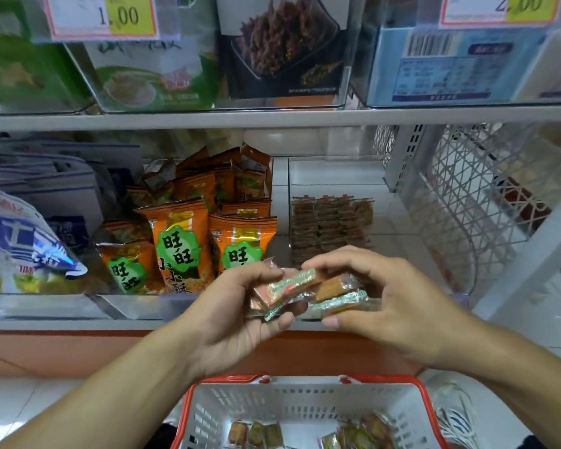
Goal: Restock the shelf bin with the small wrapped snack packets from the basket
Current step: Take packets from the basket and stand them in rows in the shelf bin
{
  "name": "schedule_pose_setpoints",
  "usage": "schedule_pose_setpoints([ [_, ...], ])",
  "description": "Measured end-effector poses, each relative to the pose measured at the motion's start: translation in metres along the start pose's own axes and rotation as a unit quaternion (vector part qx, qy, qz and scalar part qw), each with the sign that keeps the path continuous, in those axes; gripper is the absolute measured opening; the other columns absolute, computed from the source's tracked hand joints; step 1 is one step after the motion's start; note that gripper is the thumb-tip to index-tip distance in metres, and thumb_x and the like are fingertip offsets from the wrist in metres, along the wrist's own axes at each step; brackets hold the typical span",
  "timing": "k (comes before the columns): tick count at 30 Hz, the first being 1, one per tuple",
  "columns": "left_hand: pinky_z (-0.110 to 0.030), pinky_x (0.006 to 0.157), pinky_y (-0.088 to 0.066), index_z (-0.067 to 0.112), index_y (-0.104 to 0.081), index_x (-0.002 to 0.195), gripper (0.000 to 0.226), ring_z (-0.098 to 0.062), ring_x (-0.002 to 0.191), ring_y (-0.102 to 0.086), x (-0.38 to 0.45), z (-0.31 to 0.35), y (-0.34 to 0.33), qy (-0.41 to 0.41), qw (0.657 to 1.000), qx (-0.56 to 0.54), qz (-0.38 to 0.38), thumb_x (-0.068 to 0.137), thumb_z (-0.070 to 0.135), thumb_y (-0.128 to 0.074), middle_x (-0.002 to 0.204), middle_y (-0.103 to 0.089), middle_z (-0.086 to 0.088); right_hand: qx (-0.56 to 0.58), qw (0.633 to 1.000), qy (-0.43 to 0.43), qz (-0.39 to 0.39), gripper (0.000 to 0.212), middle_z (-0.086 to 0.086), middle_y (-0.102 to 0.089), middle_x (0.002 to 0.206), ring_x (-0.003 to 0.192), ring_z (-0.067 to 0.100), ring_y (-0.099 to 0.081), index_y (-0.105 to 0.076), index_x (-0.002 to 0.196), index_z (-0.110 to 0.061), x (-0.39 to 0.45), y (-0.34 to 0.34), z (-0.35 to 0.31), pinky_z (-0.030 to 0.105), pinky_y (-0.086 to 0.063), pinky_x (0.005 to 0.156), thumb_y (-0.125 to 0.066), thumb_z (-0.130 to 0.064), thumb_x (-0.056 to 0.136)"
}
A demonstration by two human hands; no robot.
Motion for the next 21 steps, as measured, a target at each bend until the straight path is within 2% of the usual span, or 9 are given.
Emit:
schedule_pose_setpoints([
  [2,-0.027,0.045,-0.059,0.007,-0.081,0.08,0.016,-0.024,0.059,-0.072,-0.003,-0.001,-0.004,0.017,1.0,0.013,-0.013,0.075,0.022,-0.076,0.088,-0.073,-0.022,-0.031,0.999,0.044,0.0,0.057,-0.015,-0.064,0.124,0.12,0.01,-0.061,-0.065,0.124,-0.035,-0.001,-0.004,-0.004,0.024,-0.046,0.1,-0.086,-0.015,0.075],
  [4,-0.025,0.046,-0.059,0.01,-0.082,0.089,0.028,-0.021,0.057,-0.072,-0.006,-0.005,-0.007,0.031,0.999,0.031,-0.024,0.067,0.027,-0.083,0.086,-0.073,-0.018,-0.05,0.996,0.072,-0.011,0.06,-0.017,-0.064,0.127,0.123,0.008,-0.06,-0.067,0.127,-0.031,-0.001,-0.008,-0.007,0.025,-0.046,0.102,-0.087,-0.011,0.074],
  [7,-0.023,0.045,-0.058,0.007,-0.077,0.101,0.048,-0.018,0.06,-0.072,-0.005,-0.004,-0.005,0.016,1.0,0.021,-0.001,0.055,0.018,-0.085,0.088,-0.074,-0.017,-0.034,0.997,0.068,-0.006,0.066,-0.018,-0.062,0.131,0.125,0.006,-0.058,-0.066,0.129,-0.033,-0.003,-0.004,-0.006,0.023,-0.045,0.104,-0.087,-0.006,0.073],
  [11,-0.021,0.047,-0.058,0.009,-0.082,0.079,0.028,-0.018,0.066,-0.074,-0.004,0.006,-0.005,-0.036,0.999,-0.004,0.017,0.051,0.01,-0.085,0.091,-0.076,-0.017,-0.007,0.998,0.052,0.032,0.065,-0.02,-0.06,0.13,0.123,0.004,-0.058,-0.066,0.128,-0.039,-0.004,0.002,-0.003,0.015,-0.048,0.097,-0.087,-0.011,0.072],
  [13,-0.024,0.05,-0.06,0.009,-0.082,0.079,0.031,-0.021,0.072,-0.077,-0.002,0.01,-0.002,-0.071,0.997,-0.02,0.037,0.048,0.008,-0.084,0.095,-0.077,-0.016,-0.008,0.998,0.037,0.051,0.06,-0.018,-0.06,0.124,0.118,0.005,-0.06,-0.069,0.123,-0.039,-0.004,0.006,0.0,0.012,-0.049,0.09,-0.088,-0.016,0.071],
  [16,-0.029,0.056,-0.063,0.006,-0.078,0.094,0.047,-0.025,0.078,-0.078,-0.001,0.015,0.004,-0.116,0.989,-0.062,0.064,0.048,0.004,-0.081,0.101,-0.077,-0.019,-0.023,0.996,0.013,0.085,0.045,-0.011,-0.063,0.108,0.104,0.012,-0.066,-0.072,0.11,-0.037,-0.003,0.015,0.005,0.02,-0.051,0.087,-0.089,-0.023,0.07],
  [19,-0.032,0.072,-0.063,0.007,-0.072,0.11,0.062,-0.025,0.087,-0.078,-0.002,0.022,0.011,-0.153,0.982,-0.064,0.091,0.049,0.006,-0.081,0.105,-0.077,-0.018,0.058,0.988,-0.037,0.137,0.04,-0.008,-0.073,0.095,0.088,0.007,-0.071,-0.072,0.1,-0.031,-0.004,0.024,0.012,0.018,-0.054,0.076,-0.089,-0.029,0.063],
  [21,-0.028,0.069,-0.064,0.008,-0.071,0.111,0.058,-0.021,0.083,-0.078,-0.002,0.024,0.014,-0.177,0.977,-0.05,0.105,0.054,0.007,-0.079,0.101,-0.078,-0.015,0.134,0.977,-0.063,0.156,0.043,-0.003,-0.076,0.092,0.084,0.011,-0.074,-0.07,0.098,-0.023,-0.004,0.025,0.018,0.018,-0.057,0.072,-0.089,-0.031,0.06],
])
Point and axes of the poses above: each hand's wrist, its own x-axis towards the middle knuckle, its own y-axis out of the back of the hand, z = x × y, the point moved 6 cm from there along x, towards the middle knuckle
